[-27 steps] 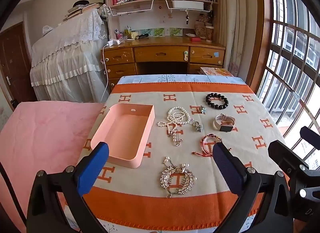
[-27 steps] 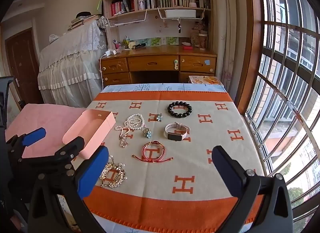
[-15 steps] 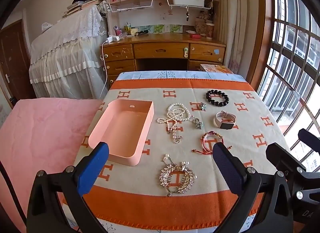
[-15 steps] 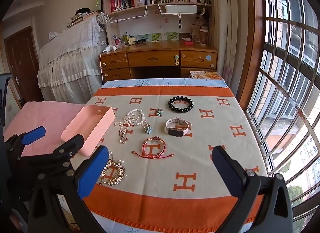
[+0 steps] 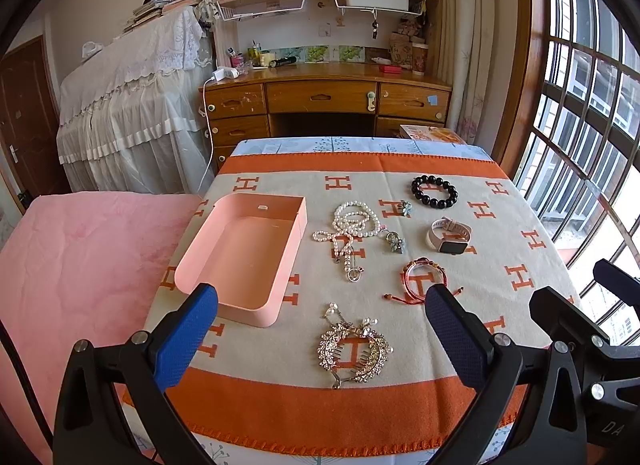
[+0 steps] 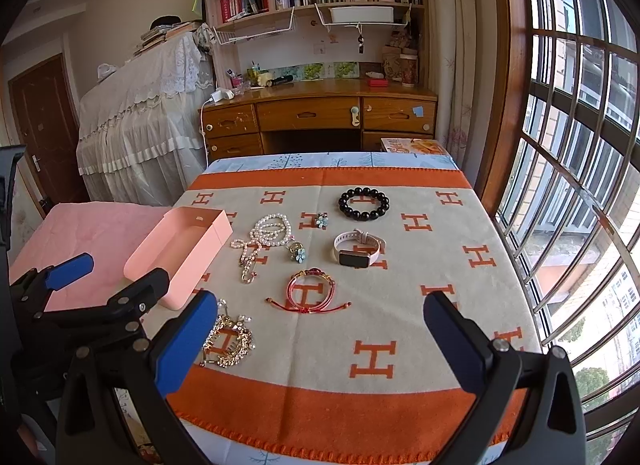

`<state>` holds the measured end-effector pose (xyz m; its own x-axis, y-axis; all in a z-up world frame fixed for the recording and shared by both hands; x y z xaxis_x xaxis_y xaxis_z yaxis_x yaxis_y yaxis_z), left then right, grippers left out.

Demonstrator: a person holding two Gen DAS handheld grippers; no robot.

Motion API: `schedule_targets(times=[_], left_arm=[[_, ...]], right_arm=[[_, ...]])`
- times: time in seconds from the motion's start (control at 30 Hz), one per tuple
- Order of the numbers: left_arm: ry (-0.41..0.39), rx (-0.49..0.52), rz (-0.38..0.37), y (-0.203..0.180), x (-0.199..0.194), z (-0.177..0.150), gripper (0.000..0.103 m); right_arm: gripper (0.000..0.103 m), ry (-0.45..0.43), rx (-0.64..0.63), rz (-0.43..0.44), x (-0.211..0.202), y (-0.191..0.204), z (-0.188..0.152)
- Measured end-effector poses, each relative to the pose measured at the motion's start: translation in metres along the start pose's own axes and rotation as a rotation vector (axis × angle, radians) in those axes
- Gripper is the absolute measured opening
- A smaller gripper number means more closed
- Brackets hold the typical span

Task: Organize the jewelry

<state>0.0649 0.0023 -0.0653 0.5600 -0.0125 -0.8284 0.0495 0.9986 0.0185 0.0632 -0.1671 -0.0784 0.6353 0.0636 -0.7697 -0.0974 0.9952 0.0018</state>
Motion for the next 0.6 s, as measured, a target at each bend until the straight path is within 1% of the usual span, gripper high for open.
schedule_targets(times=[0.6], left_arm=[[0.0,0.0,-0.002,0.0003,0.001,-0.001,0.102]], right_arm=[[0.103,-0.002,-0.001,0.004,0.0002,0.001,-0.0017]])
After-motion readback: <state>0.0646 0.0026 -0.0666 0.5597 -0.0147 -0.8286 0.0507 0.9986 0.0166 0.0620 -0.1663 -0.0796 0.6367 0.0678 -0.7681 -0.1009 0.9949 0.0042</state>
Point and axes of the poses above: each gripper's, at about its wrist camera, not at the fingertips, and x roughly the way its jaws point, y to its left, z to its top, the point moved 8 cm from there along x, roughly the way its jaws point, and after that the axes turned 13 degrees about y, right-handed, at the moved point
